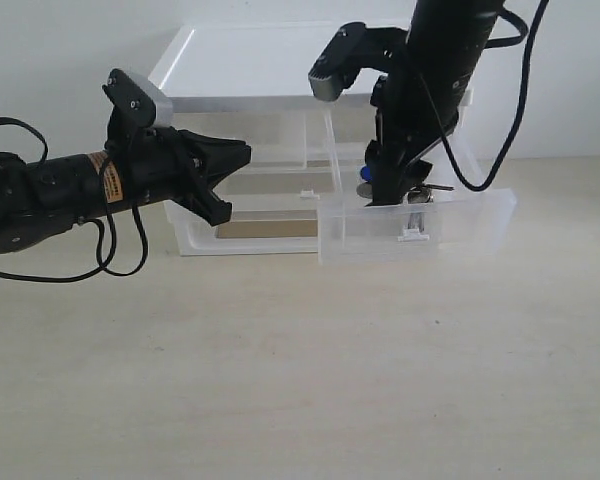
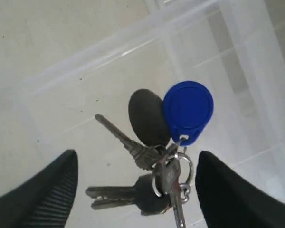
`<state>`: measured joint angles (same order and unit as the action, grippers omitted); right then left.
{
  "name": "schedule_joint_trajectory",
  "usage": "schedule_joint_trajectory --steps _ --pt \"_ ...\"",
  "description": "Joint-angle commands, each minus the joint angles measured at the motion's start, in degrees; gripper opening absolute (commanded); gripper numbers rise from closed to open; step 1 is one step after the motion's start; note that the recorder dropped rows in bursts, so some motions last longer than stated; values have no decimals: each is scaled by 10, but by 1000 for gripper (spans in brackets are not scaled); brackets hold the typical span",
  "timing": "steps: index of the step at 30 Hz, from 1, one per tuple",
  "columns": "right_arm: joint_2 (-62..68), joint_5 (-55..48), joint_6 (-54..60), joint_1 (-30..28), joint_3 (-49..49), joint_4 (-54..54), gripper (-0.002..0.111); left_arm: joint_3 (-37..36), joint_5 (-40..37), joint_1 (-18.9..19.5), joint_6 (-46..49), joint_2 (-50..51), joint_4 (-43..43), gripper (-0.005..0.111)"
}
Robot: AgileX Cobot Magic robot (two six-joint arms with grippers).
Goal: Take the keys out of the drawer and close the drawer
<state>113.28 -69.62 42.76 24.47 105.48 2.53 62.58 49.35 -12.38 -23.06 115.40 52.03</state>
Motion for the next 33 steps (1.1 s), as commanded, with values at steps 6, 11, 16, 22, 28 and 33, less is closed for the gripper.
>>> schedule_joint_trajectory --steps 6,11,16,22,28,33 --pt "47 43 -7 -4 -2 -78 70 41 -62 11 -9 21 -92 4" --pt "63 60 -32 -4 -2 -81 48 41 -62 11 -5 21 -92 4" --pt "66 46 -12 -4 -2 -92 1 41 -62 11 -5 21 -92 4" --pt "15 37 0 -4 -2 -86 0 41 -62 11 -5 21 -92 4" --pt "-37 29 23 -4 -2 -55 0 41 -62 11 -5 21 -92 4" --pt "-70 21 26 -4 -2 -51 0 41 -62 11 -5 21 -92 4"
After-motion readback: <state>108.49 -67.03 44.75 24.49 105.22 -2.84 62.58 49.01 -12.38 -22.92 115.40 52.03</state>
